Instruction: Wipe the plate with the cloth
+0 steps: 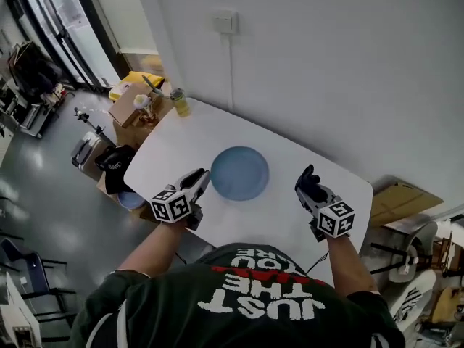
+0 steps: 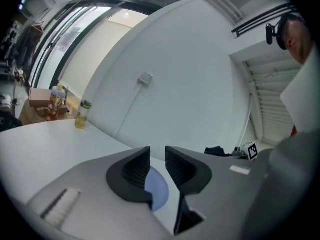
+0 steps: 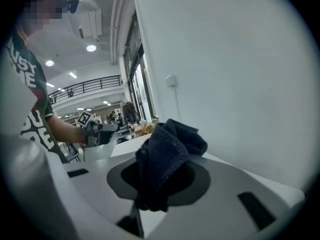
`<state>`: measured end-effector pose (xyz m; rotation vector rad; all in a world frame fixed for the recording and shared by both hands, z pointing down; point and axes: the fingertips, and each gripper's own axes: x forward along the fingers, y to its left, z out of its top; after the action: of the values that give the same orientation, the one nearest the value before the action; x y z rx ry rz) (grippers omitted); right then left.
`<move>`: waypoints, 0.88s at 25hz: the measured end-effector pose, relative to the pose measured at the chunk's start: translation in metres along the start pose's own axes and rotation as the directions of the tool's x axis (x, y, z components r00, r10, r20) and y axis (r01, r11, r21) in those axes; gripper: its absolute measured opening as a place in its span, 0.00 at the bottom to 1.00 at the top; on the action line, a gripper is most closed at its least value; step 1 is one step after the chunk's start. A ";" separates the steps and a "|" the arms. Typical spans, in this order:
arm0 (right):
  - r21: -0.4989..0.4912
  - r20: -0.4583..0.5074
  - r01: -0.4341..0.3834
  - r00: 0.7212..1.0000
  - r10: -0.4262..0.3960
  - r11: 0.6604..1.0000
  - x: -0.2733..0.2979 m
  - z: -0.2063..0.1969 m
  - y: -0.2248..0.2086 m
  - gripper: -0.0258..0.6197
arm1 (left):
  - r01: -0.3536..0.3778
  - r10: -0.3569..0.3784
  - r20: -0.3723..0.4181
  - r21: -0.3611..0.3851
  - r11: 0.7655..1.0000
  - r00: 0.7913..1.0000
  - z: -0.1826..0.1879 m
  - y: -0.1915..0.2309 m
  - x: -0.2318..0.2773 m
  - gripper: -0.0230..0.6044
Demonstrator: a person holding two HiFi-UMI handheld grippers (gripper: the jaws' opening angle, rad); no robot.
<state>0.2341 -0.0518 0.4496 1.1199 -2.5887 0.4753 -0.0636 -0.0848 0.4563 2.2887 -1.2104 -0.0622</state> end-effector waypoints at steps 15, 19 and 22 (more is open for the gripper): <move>-0.086 -0.014 0.037 0.999 -0.039 0.996 0.011 0.014 0.028 0.17 | 0.025 -0.026 0.005 0.070 0.997 1.000 0.001 -0.021 -0.044 0.20; -0.081 -0.026 0.036 0.999 -0.039 0.996 0.009 0.009 0.028 0.16 | 0.039 -0.039 -0.010 0.079 0.996 0.999 -0.001 -0.024 -0.043 0.20; -0.084 -0.036 0.041 0.998 -0.044 0.996 0.008 0.007 0.026 0.17 | 0.040 -0.040 -0.008 0.073 0.997 0.999 0.002 -0.023 -0.040 0.20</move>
<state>0.2091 -0.0430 0.4412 1.1243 -2.5224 0.3718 -0.0703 -0.0442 0.4352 2.3748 -1.1819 -0.0259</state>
